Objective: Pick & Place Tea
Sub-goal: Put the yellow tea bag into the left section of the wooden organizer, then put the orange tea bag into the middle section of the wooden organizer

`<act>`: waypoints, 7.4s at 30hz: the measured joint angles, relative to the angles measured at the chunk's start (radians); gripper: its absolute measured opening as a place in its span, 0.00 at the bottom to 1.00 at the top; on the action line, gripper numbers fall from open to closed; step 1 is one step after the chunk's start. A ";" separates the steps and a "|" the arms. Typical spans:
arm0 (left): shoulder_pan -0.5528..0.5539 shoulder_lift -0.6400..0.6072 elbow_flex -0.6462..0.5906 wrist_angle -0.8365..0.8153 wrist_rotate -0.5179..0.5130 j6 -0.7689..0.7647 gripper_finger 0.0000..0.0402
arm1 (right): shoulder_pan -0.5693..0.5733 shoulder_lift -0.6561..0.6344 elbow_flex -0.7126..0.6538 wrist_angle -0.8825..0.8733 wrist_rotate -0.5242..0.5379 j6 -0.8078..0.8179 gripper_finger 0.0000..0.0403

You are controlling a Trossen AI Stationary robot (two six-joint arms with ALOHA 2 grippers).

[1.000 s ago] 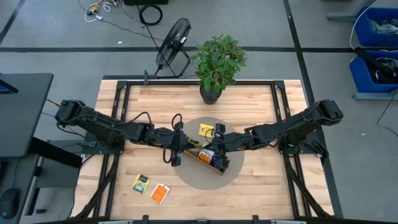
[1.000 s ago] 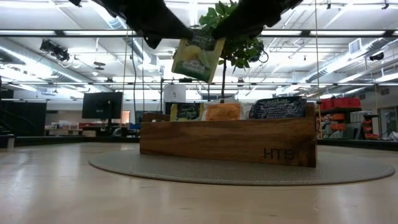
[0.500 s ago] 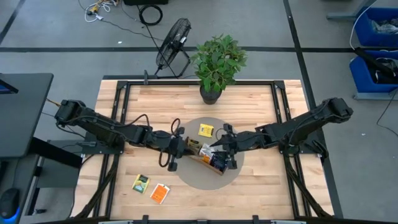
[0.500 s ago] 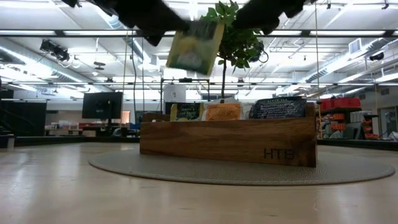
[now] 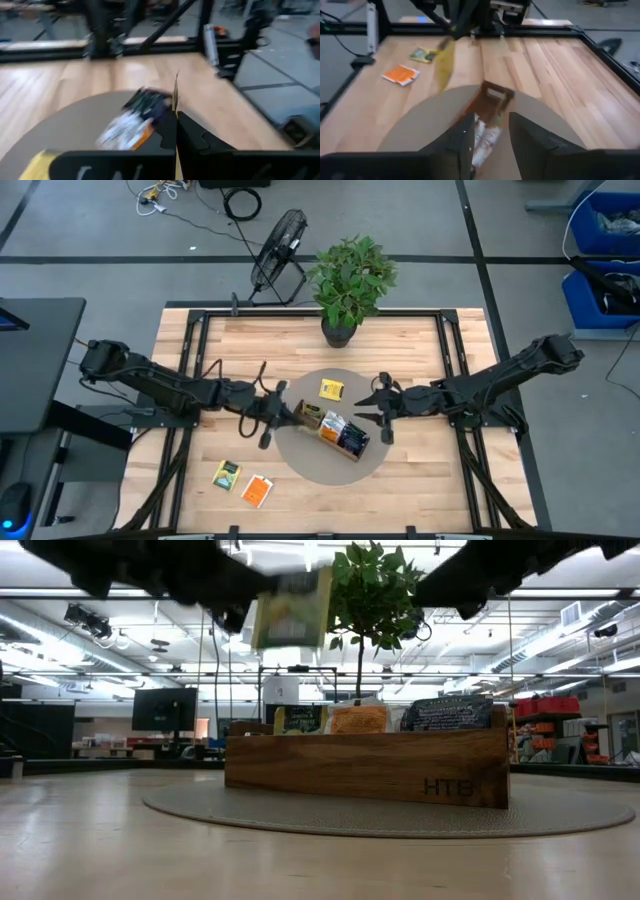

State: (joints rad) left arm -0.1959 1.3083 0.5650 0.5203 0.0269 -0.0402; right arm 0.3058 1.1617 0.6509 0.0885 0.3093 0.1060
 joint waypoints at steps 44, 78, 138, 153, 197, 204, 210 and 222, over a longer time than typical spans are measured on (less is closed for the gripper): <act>0.317 0.145 -0.100 0.155 0.363 0.150 0.00 | -0.001 -0.013 -0.030 0.031 0.050 0.063 0.32; 0.316 0.258 -0.101 0.203 0.220 0.105 0.19 | -0.001 -0.012 -0.030 0.030 0.050 0.054 0.32; -0.409 0.099 0.077 -0.444 -0.051 -0.399 0.31 | -0.050 -0.012 -0.030 -0.007 0.037 0.069 0.32; -0.521 0.163 0.076 -0.531 -0.161 -0.508 0.42 | -0.049 -0.012 -0.030 -0.021 0.019 0.092 0.32; -0.423 0.215 0.073 -0.585 -0.157 -0.463 0.01 | -0.050 -0.006 -0.030 -0.036 0.023 0.074 0.32; -0.391 0.185 0.093 -0.580 -0.206 -0.390 0.01 | -0.050 0.009 -0.032 -0.006 0.023 0.072 0.32; -0.346 0.183 0.170 -0.603 -0.222 -0.251 0.01 | -0.049 0.009 -0.031 0.050 0.012 0.020 0.32; -0.281 0.182 0.332 -0.638 -0.500 0.066 0.01 | -0.042 0.009 -0.031 0.046 0.014 0.016 0.32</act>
State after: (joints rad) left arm -0.4771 1.4899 0.8966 -0.1176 -0.4731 0.0253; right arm 0.2638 1.1706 0.6197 0.1345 0.3237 0.1217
